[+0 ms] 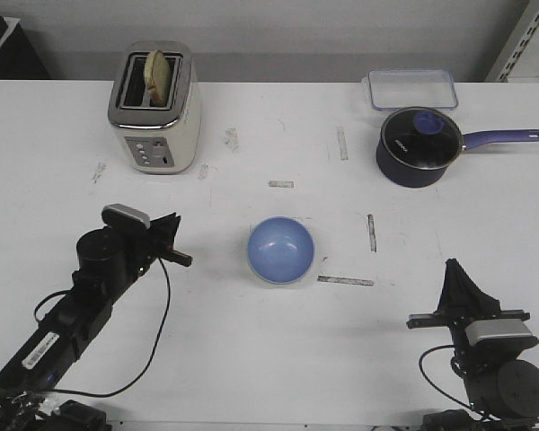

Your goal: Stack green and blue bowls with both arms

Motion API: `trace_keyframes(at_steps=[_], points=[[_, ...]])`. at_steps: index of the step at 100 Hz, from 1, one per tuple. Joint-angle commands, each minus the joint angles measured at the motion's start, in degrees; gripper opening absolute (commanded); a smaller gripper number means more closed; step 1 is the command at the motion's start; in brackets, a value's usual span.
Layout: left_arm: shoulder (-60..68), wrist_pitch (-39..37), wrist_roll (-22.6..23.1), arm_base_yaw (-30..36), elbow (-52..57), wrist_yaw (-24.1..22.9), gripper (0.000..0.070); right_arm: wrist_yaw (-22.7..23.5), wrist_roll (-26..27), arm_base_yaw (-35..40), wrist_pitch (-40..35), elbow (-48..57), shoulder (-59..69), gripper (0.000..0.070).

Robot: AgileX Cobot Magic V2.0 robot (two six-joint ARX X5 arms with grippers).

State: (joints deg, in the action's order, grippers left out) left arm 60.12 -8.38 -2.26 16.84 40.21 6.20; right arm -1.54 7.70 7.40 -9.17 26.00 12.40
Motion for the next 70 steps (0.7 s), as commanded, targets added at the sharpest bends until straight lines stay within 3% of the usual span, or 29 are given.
trace_keyframes(at_steps=[1, 33, 70], points=[[-1.8, -0.8, 0.5, -2.2, -2.0, -0.1, 0.0, 0.0, -0.3, 0.1, 0.6, 0.3, -0.1, 0.0003], [-13.7, -1.2, 0.5, -13.1, -14.1, -0.1, 0.0, 0.0, -0.3, 0.1, 0.6, 0.3, -0.1, 0.0003], [-29.2, 0.9, 0.5, -13.9, -17.1, -0.1, 0.0, 0.0, -0.3, 0.1, 0.5, 0.3, -0.1, 0.0003]])
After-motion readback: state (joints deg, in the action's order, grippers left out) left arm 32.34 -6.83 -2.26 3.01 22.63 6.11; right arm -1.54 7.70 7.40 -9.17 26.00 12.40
